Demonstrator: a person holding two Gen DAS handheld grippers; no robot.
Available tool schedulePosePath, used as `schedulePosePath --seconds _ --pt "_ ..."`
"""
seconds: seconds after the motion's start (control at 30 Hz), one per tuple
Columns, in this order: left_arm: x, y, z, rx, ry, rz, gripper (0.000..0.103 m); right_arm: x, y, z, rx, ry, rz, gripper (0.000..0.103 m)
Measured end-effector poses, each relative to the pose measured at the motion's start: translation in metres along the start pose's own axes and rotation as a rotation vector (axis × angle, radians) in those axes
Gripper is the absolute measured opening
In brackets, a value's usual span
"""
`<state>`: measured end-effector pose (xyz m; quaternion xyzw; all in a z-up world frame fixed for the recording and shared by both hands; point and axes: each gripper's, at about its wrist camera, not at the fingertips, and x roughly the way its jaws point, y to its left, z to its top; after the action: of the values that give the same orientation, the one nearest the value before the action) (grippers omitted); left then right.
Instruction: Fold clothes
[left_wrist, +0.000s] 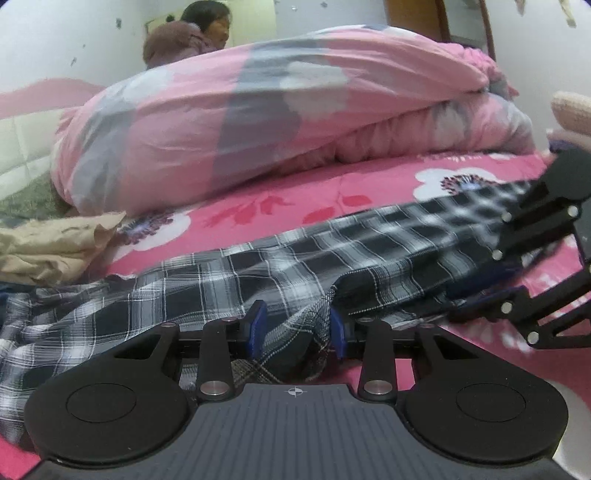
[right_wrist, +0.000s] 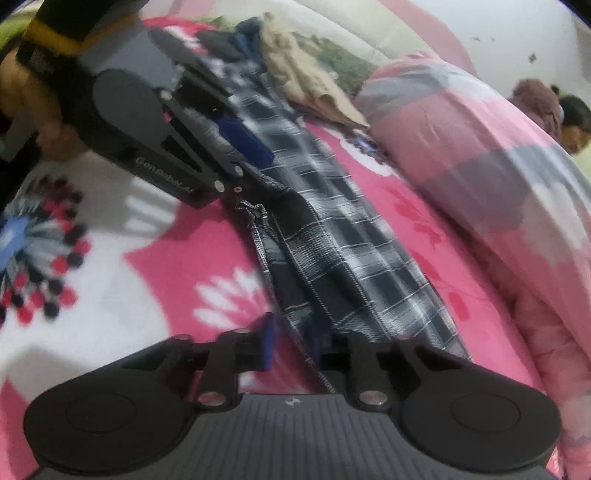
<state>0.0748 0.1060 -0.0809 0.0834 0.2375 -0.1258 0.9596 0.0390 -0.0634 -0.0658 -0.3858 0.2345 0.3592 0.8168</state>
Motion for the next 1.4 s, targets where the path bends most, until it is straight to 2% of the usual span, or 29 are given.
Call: schedulePosePath --seconds 0.1,0.17,0.27,0.47,0.53,0.6,0.63,0.7,0.73,0.77,0.8,0.83,0.87,0.9,0.93,0.97,1.2,1.27,1.3,1.4 --pt "0.004 0.011 0.002 -0.057 0.006 -0.027 0.036 0.003 -0.007 0.001 0.034 0.008 0.013 0.009" --pt "0.005 0.017 0.003 -0.098 0.004 -0.046 0.036 0.002 -0.014 0.000 0.080 0.012 0.059 0.005" --pt "0.004 0.025 0.000 -0.154 0.003 -0.072 0.036 -0.009 -0.029 -0.004 0.182 -0.013 0.225 0.002" --pt "0.004 0.039 -0.005 -0.251 -0.010 -0.110 0.036 -0.026 -0.037 -0.008 0.208 -0.035 0.476 0.002" --pt "0.001 0.042 -0.006 -0.272 -0.022 -0.125 0.036 -0.032 -0.033 -0.004 0.175 -0.062 0.446 0.002" --pt "-0.003 0.046 -0.004 -0.297 -0.032 -0.133 0.036 -0.033 -0.027 0.002 0.134 -0.086 0.361 0.005" --pt "-0.005 0.049 -0.004 -0.316 -0.035 -0.139 0.036 -0.030 -0.024 0.006 0.126 -0.097 0.323 0.007" --pt "-0.008 0.055 -0.003 -0.366 -0.039 -0.142 0.036 -0.015 -0.022 0.016 0.135 -0.103 0.278 0.028" --pt "-0.008 0.057 -0.003 -0.385 -0.040 -0.138 0.036 -0.009 -0.021 0.020 0.149 -0.111 0.268 0.046" --pt "-0.009 0.060 -0.004 -0.402 -0.045 -0.134 0.036 0.000 -0.021 0.023 0.164 -0.105 0.274 0.051" --pt "-0.010 0.062 -0.005 -0.418 -0.050 -0.130 0.036 0.009 -0.020 0.026 0.180 -0.092 0.284 0.050" --pt "-0.011 0.063 -0.006 -0.431 -0.061 -0.127 0.036 0.020 -0.018 0.028 0.198 -0.054 0.298 0.043" --pt "-0.012 0.065 -0.008 -0.445 -0.072 -0.126 0.036 0.025 -0.017 0.028 0.219 -0.035 0.314 0.030" --pt "-0.011 0.067 -0.010 -0.456 -0.080 -0.127 0.036 0.029 -0.017 0.029 0.241 -0.027 0.329 0.024" --pt "-0.011 0.069 -0.011 -0.467 -0.087 -0.128 0.036 0.027 -0.018 0.030 0.260 -0.025 0.349 0.009" --pt "-0.010 0.070 -0.013 -0.477 -0.092 -0.128 0.036 0.024 -0.018 0.030 0.273 -0.031 0.374 0.004" --pt "-0.005 0.071 -0.017 -0.469 -0.090 -0.112 0.036 0.012 -0.012 0.016 0.353 -0.069 0.530 0.005" --pt "-0.003 0.069 -0.017 -0.451 -0.076 -0.104 0.036 0.012 -0.013 0.009 0.434 -0.061 0.654 0.004" --pt "-0.001 0.067 -0.017 -0.440 -0.070 -0.102 0.036 0.003 -0.015 -0.001 0.495 -0.072 0.664 0.005" --pt "-0.004 0.062 -0.016 -0.400 -0.086 -0.099 0.036 -0.033 -0.027 -0.037 0.694 -0.118 0.610 0.006"
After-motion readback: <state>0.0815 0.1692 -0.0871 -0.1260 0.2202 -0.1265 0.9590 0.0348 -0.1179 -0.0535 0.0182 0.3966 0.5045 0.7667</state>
